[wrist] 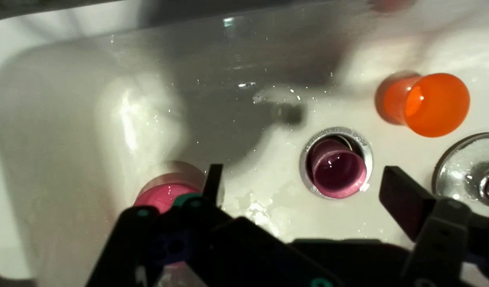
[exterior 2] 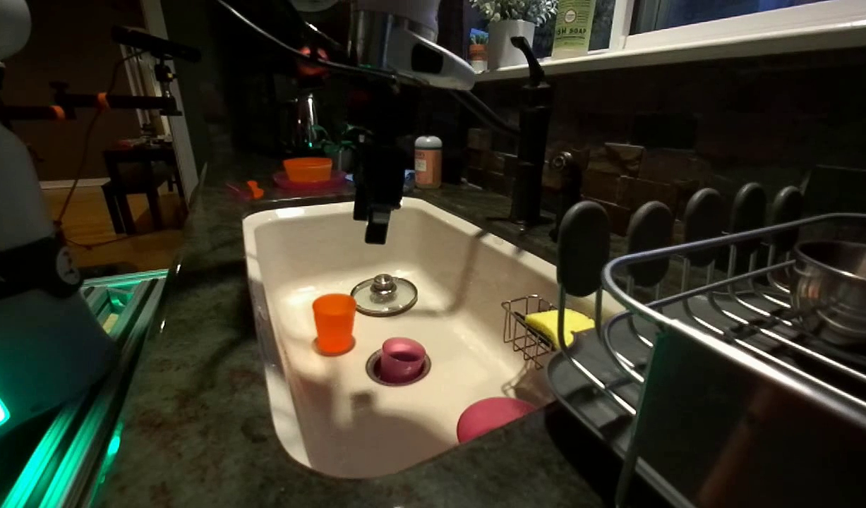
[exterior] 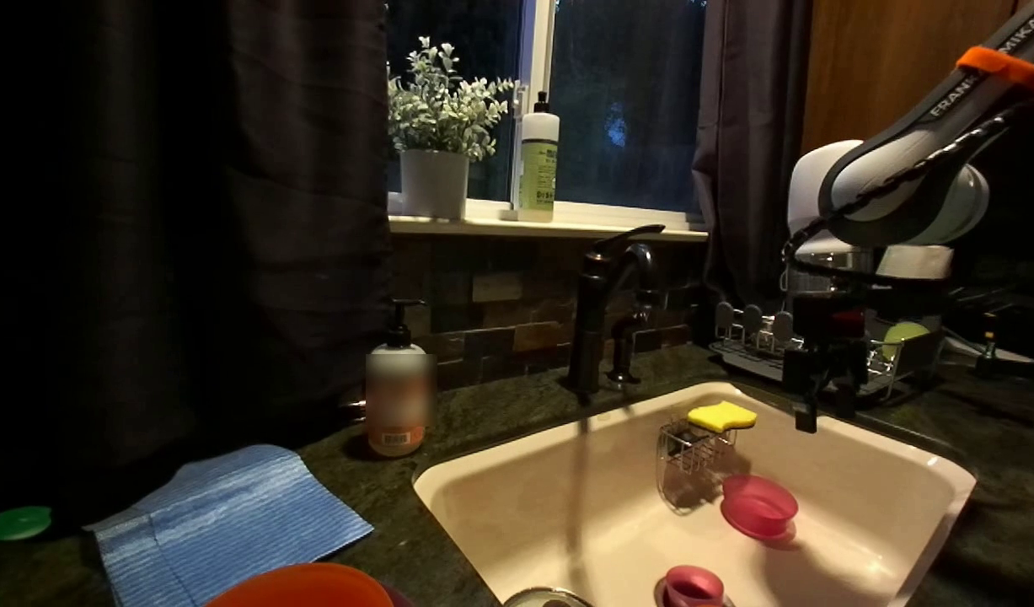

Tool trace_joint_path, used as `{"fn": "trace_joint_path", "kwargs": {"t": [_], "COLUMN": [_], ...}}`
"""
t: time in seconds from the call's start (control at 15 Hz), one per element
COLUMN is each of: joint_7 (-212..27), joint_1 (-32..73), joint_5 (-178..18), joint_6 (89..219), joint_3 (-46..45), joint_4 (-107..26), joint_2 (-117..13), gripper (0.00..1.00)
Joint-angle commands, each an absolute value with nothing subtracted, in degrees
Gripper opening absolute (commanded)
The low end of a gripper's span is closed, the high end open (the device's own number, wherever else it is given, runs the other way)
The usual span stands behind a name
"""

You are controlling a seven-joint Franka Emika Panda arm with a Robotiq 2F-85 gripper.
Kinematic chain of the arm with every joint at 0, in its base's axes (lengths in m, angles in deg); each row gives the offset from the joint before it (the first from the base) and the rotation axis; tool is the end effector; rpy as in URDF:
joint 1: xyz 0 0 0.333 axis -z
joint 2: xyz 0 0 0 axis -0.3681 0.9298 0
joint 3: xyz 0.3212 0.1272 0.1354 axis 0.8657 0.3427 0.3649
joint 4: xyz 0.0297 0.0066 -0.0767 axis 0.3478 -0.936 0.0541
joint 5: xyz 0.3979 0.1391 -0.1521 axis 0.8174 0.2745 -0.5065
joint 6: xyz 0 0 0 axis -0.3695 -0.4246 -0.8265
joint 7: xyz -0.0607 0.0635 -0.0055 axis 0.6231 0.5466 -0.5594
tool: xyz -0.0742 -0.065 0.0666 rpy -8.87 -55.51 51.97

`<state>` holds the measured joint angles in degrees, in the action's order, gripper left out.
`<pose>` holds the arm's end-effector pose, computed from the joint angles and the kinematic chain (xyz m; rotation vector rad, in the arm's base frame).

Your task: Put the cup on the plate rack

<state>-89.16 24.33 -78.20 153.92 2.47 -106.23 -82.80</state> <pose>0.3813 -0.0240 0.2734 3.1236 -0.0964 -0.2601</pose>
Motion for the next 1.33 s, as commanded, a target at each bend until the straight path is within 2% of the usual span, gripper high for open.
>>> {"fn": "trace_joint_path", "kwargs": {"t": [0.0, 0.73, 1.27], "joint_7": [-89.1, -87.7, -80.0], "joint_1": [24.1, 23.8, 20.9], "joint_5": [-78.4, -78.2, -73.8], "joint_6": [154.0, 154.8, 173.8], "joint_3": [2.2, 2.1, 2.6], "joint_4": [-106.1, -105.7, -106.0], "joint_2": [-81.9, -81.1, -66.5], "gripper": [1.00, 1.00, 1.00]}}
